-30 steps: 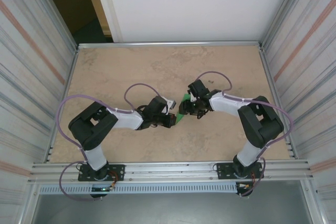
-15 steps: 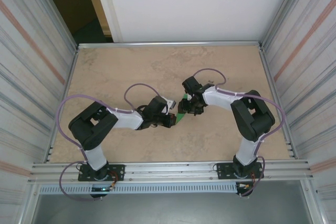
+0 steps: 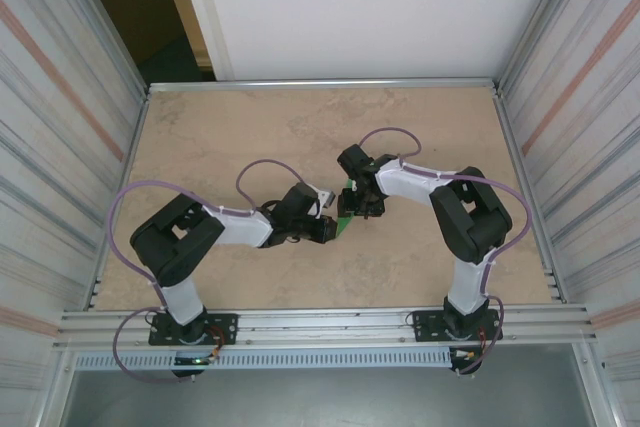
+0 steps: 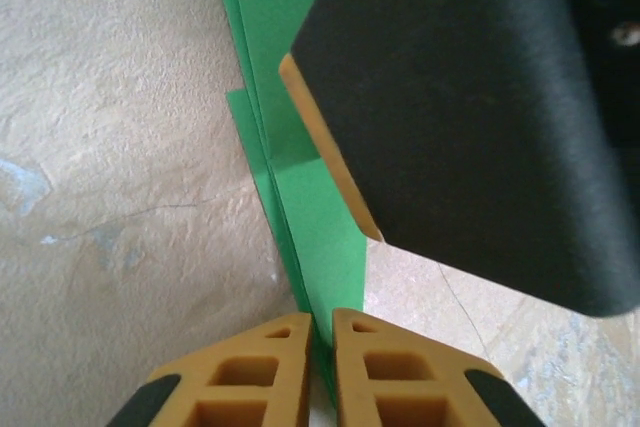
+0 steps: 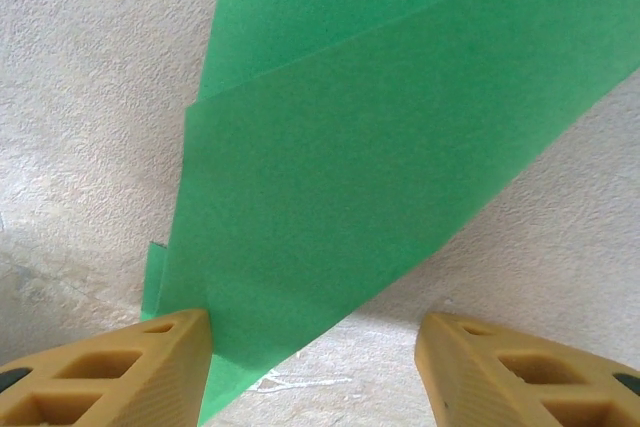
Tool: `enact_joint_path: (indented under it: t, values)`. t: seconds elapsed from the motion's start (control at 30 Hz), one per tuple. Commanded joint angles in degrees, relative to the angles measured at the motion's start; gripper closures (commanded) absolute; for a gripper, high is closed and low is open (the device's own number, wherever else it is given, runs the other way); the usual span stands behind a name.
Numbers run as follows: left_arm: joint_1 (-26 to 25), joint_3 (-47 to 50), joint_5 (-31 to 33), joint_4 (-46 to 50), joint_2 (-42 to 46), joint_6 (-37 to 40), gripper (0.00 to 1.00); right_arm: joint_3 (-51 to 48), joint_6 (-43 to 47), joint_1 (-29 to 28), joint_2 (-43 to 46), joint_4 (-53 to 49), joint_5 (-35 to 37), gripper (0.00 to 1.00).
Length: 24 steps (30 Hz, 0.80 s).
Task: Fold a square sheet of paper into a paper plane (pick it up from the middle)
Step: Fold the wing for the fifth time at the center of the table.
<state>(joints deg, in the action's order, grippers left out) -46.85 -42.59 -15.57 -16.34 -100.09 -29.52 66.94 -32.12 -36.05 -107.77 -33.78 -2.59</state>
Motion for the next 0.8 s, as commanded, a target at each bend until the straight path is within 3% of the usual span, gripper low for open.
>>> enact_joint_path:
  t: [0.0,0.2,0.43,0.77]
  values:
    - [0.33,-0.8,-0.57,1.85,4.56,-1.23,0.83,-4.45,0.28,-0.09,-8.85,0.64,2.4,0.42]
    - [0.99,-0.23,-1.18,0.95,9.12,-4.1,0.8,-4.41,0.26,-0.06,-9.36,0.82,1.99,0.43]
    - [0.47,-1.17,-5.75,-0.07,5.63,-7.59,0.95,-3.85,-0.15,0.0,-9.72,1.24,0.82,0.44]
    - [0.31,-4.78,-7.35,5.12,0.7,-10.15,1.0,-3.73,-0.55,0.02,-10.39,1.44,-0.01,0.45]
